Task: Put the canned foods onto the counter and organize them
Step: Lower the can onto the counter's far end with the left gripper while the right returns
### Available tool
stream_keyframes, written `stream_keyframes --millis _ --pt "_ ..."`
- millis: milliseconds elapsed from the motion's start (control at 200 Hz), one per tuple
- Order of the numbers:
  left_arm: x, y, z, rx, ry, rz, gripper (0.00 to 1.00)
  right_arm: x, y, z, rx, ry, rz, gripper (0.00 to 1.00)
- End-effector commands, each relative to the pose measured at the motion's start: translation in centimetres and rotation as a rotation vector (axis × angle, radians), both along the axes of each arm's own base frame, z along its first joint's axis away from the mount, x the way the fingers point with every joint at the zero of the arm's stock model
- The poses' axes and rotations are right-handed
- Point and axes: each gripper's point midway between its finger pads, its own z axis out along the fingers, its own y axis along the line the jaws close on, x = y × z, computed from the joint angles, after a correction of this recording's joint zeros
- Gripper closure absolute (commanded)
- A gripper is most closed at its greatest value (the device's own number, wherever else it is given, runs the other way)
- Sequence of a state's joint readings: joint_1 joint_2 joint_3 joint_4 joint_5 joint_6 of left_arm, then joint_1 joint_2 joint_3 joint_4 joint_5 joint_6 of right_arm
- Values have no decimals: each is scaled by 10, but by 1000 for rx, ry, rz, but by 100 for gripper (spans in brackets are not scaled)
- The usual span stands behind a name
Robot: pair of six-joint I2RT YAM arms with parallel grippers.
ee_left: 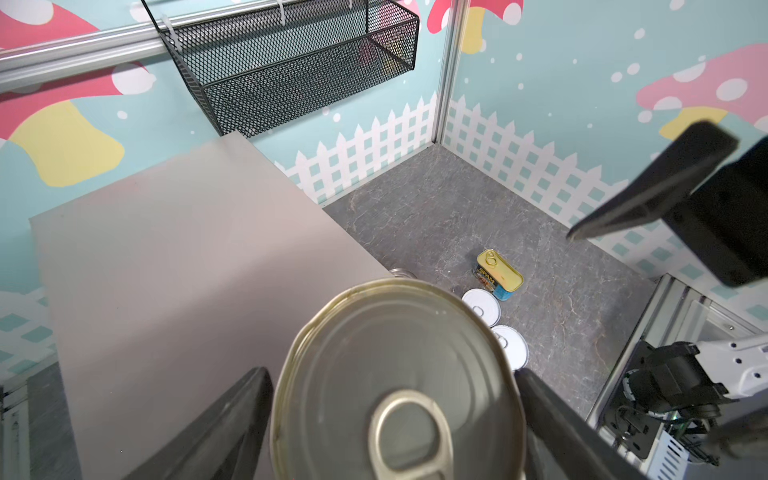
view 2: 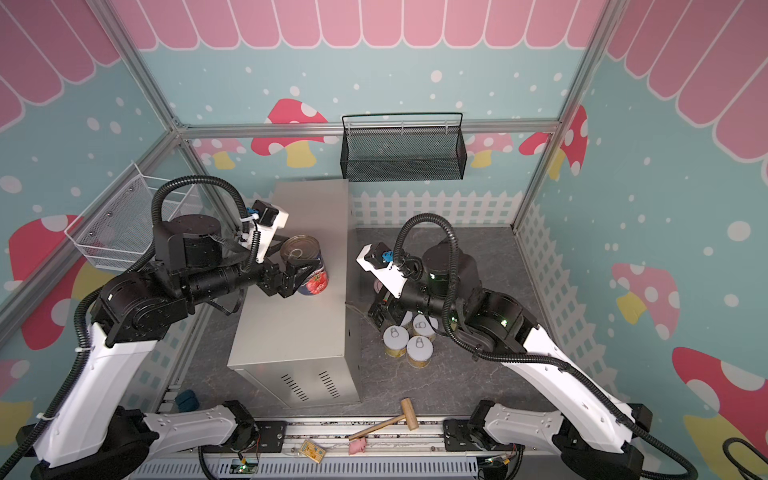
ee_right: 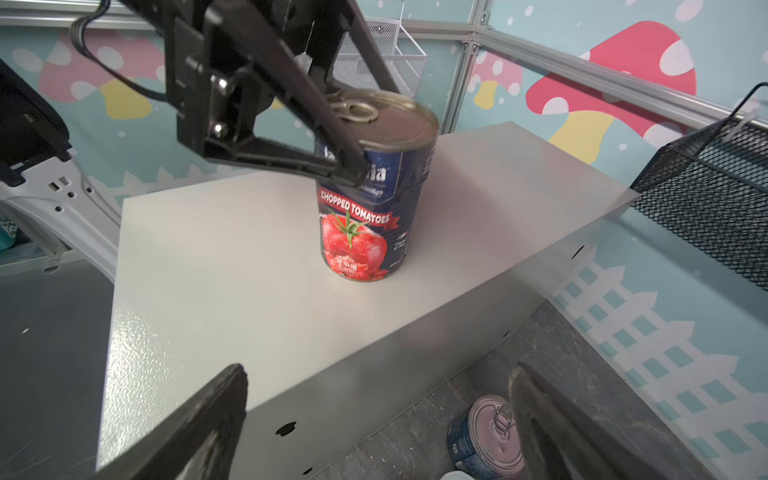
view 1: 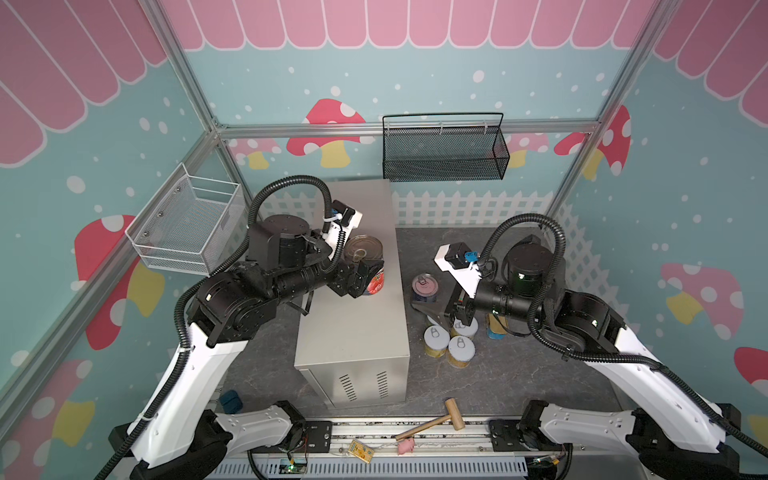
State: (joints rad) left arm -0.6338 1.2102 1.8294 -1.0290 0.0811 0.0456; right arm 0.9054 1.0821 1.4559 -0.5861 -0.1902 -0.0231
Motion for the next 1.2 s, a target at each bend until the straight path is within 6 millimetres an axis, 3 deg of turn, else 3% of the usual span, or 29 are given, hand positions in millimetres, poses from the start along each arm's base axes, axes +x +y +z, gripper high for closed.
stream_keyframes --millis 0,140,350,580,715,740,946,1196 --pt "3 -5 8 -44 -9 -39 16 -16 3 7 72 -49 80 1" --pt "17 0 12 -49 -17 -16 24 -23 3 -5 97 -43 105 1" --pt "47 9 27 -26 -79 53 26 -25 5 -20 107 -23 117 2" --pt "94 19 35 15 -132 148 35 -34 5 -24 161 -22 152 3" --pt "121 25 41 22 -170 200 36 -36 0 -24 173 -24 140 4" --pt "130 36 42 24 -174 234 36 -36 -2 -23 175 -25 135 4" --pt "168 57 48 -33 -179 289 36 -31 -13 -28 175 -13 66 4" --pt "212 70 36 -34 -167 322 36 -24 -20 -42 156 31 -4 4"
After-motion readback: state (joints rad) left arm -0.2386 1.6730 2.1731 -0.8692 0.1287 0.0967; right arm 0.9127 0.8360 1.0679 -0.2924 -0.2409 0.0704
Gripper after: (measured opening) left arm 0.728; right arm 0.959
